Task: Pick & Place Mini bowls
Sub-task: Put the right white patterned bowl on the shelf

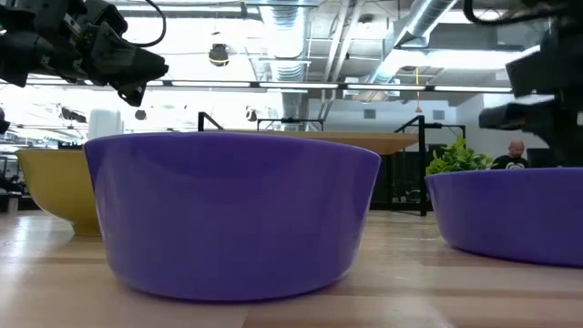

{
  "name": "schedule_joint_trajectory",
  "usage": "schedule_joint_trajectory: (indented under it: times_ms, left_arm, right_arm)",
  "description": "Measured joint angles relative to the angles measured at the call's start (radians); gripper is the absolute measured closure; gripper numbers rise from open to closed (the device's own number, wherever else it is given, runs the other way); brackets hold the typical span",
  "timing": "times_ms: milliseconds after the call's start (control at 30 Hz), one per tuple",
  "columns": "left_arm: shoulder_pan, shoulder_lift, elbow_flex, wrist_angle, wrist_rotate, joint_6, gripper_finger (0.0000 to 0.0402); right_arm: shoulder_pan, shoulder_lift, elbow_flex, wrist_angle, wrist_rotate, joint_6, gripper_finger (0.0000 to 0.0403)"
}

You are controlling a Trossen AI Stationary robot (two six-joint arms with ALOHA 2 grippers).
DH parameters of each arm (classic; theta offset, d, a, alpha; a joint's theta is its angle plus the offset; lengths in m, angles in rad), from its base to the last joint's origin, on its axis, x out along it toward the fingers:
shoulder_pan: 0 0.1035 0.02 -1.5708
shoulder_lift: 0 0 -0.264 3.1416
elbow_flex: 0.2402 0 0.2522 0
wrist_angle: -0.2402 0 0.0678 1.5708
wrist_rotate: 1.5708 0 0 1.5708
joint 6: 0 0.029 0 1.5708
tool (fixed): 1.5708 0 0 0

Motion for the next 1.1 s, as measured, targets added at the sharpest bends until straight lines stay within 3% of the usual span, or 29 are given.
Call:
schedule_joint_trajectory:
  times_ms: [233, 667, 1100]
  left_arm:
    - [0.000, 0.000, 0.000, 0.007, 0.000, 0.000, 0.0320]
    - [0.000, 0.000, 0.000, 0.018, 0.000, 0.000, 0.0320]
    - [0.000, 0.000, 0.000, 0.022, 0.000, 0.000, 0.0320]
  right_arm:
    - [0.003, 0.064, 0.029, -0.020, 0.047, 0.014, 0.0285]
    - [0.001, 0.061, 0.094, -0.051, 0.070, 0.008, 0.0289]
    - [0.001, 0.059, 0.112, -0.077, 0.077, 0.039, 0.0383]
